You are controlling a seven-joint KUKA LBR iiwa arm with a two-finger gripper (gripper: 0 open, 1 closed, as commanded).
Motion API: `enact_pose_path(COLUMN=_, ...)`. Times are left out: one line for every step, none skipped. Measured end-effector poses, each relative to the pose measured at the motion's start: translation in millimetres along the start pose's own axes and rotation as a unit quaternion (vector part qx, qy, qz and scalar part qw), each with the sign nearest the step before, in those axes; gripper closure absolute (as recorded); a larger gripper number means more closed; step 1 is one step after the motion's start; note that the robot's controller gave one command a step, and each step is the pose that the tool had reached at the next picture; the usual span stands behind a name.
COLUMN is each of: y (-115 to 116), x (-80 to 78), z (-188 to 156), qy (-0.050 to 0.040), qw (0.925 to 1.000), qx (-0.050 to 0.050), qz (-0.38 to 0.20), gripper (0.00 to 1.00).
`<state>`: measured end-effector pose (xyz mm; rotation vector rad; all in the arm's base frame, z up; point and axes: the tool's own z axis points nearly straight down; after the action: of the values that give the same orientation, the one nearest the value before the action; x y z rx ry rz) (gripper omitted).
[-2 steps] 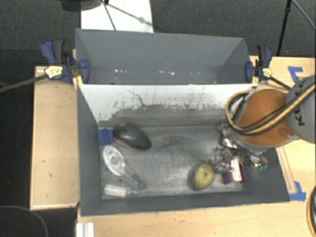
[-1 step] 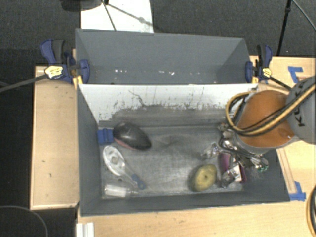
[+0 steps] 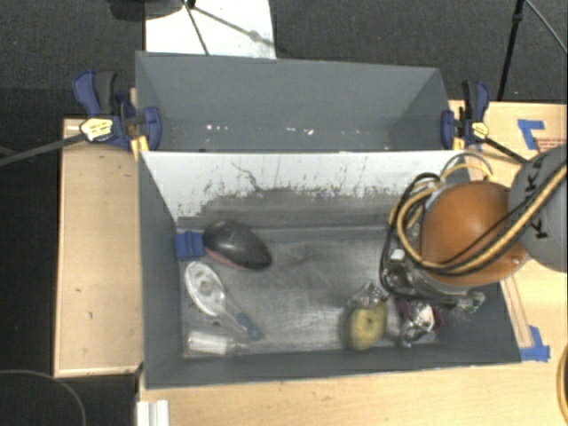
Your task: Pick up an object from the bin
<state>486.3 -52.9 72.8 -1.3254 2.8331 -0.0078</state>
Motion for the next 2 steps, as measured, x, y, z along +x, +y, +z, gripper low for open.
enact_pose_path(y=0.2, x=-1.0, z=-0.4, qy=-0.0012, qw=1.0000, qx=0.000, qz=0.000, gripper=1.00)
enact_pose_path(y=0.2, x=-0.9, z=-0.3, qy=-0.0011, qw=1.0000, qx=0.000, qz=0.000, gripper=0.00)
